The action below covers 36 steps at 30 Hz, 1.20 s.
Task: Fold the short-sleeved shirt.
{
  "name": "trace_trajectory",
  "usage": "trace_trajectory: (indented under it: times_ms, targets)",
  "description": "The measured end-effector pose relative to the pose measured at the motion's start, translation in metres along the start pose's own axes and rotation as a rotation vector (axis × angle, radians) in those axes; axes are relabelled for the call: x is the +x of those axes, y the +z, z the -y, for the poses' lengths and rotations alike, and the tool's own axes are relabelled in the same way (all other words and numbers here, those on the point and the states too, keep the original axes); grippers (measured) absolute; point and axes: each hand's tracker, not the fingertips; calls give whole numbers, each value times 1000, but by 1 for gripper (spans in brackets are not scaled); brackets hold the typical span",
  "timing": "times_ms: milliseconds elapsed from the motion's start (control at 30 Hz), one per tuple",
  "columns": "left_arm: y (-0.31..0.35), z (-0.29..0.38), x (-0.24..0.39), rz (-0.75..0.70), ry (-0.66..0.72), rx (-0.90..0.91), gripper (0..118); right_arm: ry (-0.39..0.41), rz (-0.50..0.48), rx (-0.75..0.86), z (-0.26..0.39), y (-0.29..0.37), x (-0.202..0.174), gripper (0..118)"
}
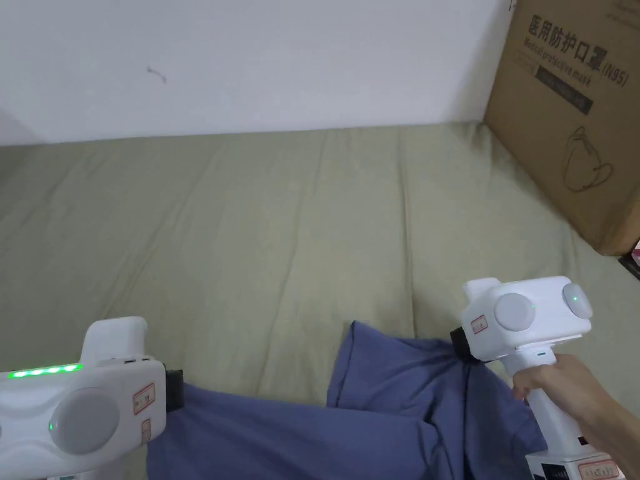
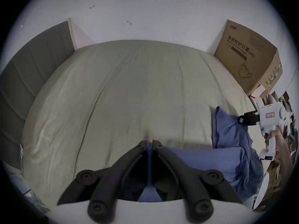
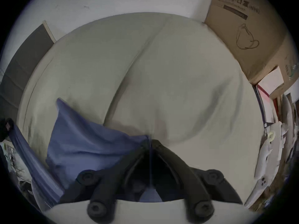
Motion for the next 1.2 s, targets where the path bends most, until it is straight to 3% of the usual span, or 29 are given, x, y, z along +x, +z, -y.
trace_trajectory:
  times_ms: [200,433,600,733,900,1000,1200]
  targets:
    - [19,-6,0,-31,-53,11,5,-120,-7,89,-4,50,13,1]
    - [88,-50,-23,-126,-41,141,5,-141,57,298,-26,182,45,1]
    - [156,-98,-29,-186,-52,291,5,-233,59,465,-38,280,64,1]
    - [194,-138,-33,-270,-123,350,5,-241,65,541,-49,336,65,1]
    - [244,-179,-44,-247,-63,414,5,-278,35,639,-66,388,64,1]
    - [262,-199,-43,-274,-70,456,5,-230,144,681,-81,408,48,1]
    - [282,-249,-48,-313,-29,493,5,-264,126,744,-130,442,31,1]
